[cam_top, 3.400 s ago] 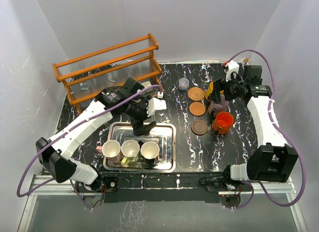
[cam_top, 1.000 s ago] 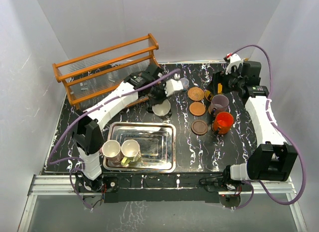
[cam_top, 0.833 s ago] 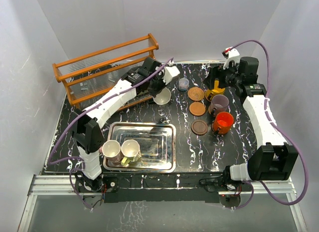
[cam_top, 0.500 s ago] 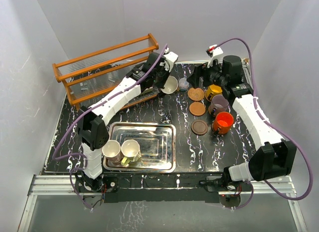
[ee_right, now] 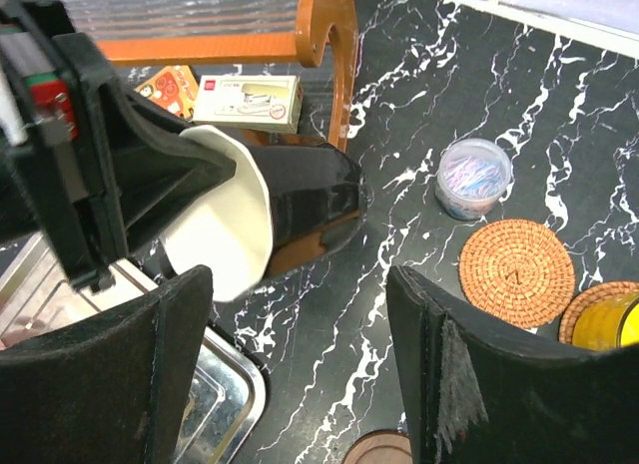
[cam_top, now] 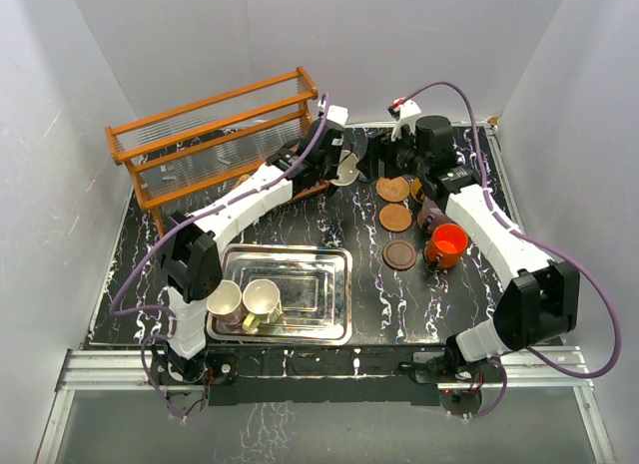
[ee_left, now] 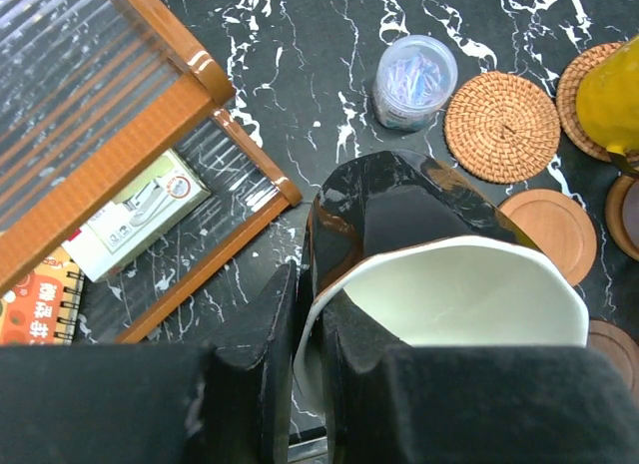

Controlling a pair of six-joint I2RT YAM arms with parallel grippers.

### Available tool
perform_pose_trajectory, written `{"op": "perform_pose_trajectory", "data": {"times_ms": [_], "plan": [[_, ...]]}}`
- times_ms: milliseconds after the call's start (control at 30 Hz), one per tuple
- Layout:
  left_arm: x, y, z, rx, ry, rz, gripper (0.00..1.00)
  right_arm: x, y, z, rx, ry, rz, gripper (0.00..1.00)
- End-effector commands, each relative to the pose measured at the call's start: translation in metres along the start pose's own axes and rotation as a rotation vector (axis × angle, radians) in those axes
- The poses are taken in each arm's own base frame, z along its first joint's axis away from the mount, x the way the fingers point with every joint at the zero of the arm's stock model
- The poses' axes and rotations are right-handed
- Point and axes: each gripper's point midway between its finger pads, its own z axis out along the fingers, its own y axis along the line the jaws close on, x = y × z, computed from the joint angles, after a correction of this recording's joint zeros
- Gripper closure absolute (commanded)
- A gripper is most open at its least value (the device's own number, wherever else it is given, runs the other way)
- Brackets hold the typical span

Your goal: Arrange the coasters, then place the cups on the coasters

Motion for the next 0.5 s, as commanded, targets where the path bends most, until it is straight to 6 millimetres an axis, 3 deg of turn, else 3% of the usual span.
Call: {"op": "perform_pose_trajectory", "data": {"times_ms": [0,467], "plan": [[-0.059,-0.008,-0.037,-0.015,-0.203,-0.104,1.0,-0.021,0.004,0.006,0.021,-0.051,-0.02,0.33],[-0.06,-0.023,-0.042,-0.031,-0.219,-0.098,1.0,0.0,-0.019,0.02,0.181,0.011,-0.034,0.58]]}}
